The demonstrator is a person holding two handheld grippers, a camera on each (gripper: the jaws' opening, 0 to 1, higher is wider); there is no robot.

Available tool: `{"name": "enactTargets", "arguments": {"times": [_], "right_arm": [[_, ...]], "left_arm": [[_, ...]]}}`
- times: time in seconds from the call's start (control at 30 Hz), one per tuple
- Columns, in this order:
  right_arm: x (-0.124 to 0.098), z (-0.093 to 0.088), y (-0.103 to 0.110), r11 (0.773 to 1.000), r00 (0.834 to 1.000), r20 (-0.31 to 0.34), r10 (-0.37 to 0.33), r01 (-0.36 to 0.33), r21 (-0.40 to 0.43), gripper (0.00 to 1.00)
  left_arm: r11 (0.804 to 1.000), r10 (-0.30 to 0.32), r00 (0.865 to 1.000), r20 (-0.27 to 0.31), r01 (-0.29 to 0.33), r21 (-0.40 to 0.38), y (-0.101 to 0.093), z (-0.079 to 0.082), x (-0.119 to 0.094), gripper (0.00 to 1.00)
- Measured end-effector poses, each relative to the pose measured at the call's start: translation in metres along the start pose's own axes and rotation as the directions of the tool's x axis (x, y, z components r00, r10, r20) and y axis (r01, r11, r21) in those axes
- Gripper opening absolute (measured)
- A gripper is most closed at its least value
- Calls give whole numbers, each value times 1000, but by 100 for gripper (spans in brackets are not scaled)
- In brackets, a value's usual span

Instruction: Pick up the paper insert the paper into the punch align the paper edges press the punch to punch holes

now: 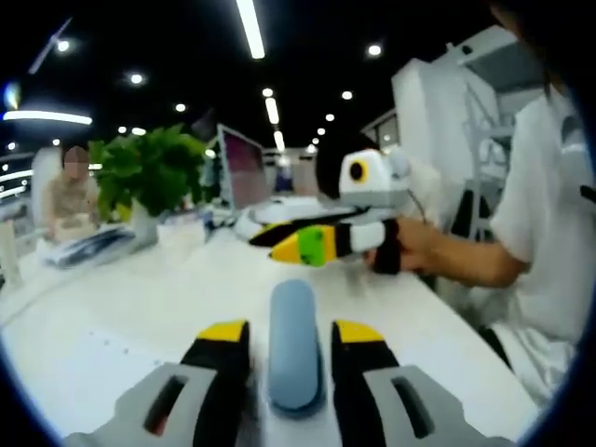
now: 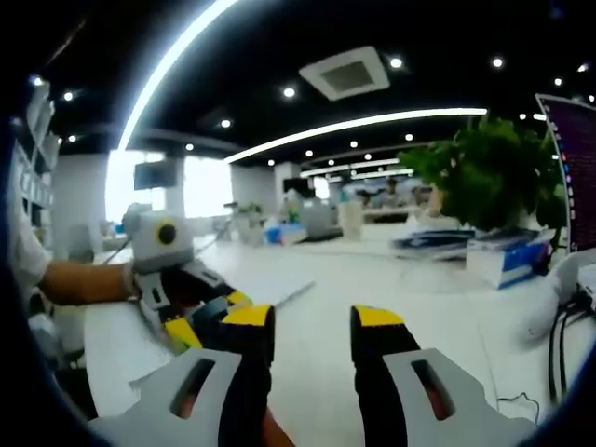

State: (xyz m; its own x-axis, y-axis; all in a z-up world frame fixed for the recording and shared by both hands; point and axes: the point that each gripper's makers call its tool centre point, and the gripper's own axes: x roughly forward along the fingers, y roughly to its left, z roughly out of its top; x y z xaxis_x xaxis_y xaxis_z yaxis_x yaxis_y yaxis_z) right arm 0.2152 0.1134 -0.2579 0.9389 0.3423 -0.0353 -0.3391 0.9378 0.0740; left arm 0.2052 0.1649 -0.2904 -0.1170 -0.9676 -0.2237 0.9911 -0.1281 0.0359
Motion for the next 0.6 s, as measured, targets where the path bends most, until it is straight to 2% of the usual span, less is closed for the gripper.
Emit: {"name": "enactTargets", "arguments": {"times": [0.33,0.47,0.6], "right_arm": [[0,0,-5,1000,1000,5,-5,5,-7,34],[0,4,-1,1000,1000,24,18,-17,-22,25],[1,8,5,1000,1000,21,10,-9,-12,15]], "left_arm": [[1000,-2,1000,1,2,-3,-2,0,1,26],[1000,-3,1000,-4,3,-4,-3,-2,1,25],[1000,-2,1000,-8,2,-10,-3,-2,2,25]]}}
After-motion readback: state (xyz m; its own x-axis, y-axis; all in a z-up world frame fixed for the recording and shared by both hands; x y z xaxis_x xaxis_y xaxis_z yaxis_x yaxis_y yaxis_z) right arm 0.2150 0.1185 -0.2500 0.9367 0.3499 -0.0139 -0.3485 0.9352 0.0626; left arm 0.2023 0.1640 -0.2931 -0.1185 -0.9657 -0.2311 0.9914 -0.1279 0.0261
